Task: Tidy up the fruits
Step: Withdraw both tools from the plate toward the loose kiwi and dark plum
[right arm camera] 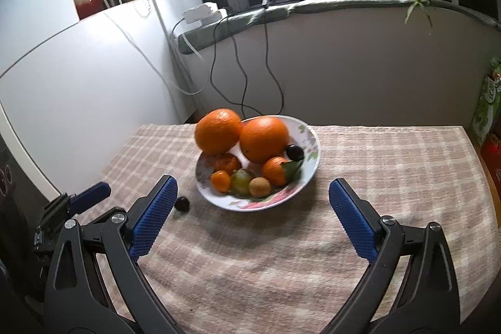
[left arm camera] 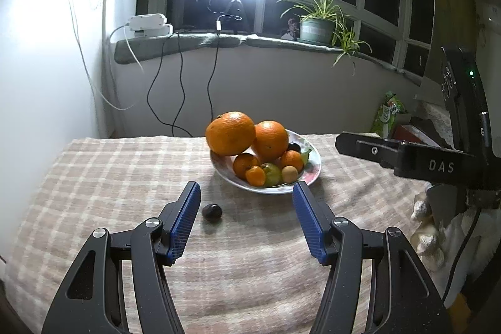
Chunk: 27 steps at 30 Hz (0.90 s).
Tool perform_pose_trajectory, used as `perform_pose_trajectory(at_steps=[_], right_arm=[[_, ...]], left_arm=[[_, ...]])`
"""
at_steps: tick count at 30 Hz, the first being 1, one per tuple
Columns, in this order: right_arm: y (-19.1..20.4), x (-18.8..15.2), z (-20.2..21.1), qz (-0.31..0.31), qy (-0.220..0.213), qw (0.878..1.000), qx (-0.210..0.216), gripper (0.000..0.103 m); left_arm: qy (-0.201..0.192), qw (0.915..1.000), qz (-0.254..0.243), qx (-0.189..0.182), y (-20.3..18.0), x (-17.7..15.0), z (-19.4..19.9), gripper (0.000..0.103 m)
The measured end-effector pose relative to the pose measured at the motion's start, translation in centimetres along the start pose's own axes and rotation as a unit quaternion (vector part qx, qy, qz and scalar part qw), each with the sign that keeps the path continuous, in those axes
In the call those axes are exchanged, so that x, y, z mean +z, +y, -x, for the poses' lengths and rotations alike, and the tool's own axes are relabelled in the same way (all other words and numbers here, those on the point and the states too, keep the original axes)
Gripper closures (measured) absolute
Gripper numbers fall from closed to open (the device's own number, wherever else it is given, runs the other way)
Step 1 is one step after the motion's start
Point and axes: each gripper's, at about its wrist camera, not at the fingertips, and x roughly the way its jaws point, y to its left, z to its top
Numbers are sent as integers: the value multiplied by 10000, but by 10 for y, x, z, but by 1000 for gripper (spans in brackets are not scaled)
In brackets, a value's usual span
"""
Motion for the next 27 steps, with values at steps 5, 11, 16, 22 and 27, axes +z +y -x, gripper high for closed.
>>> perform_pose_trajectory(at_steps=[5, 11, 16, 22, 27], right_arm=[[21, -6, -10, 241, 122, 9994, 230, 4], [46, -12, -23, 506, 233, 9971, 509, 4], [70, -20, -36, 895, 371, 9933, 629, 4], [93, -35, -53, 1400, 529, 9871, 560, 7], [106, -42, -70, 1697, 764, 9812, 521, 24]], left_arm=[[33, 9999, 165, 14, 24, -7, 2, 42], [139, 9987, 441, 196, 71, -20, 9, 42], [284, 9970, 653, 314, 102, -32, 10, 43], [471, 9958, 789, 9, 111, -38, 2, 52], [716, 9944, 751, -193, 109, -42, -15, 61]])
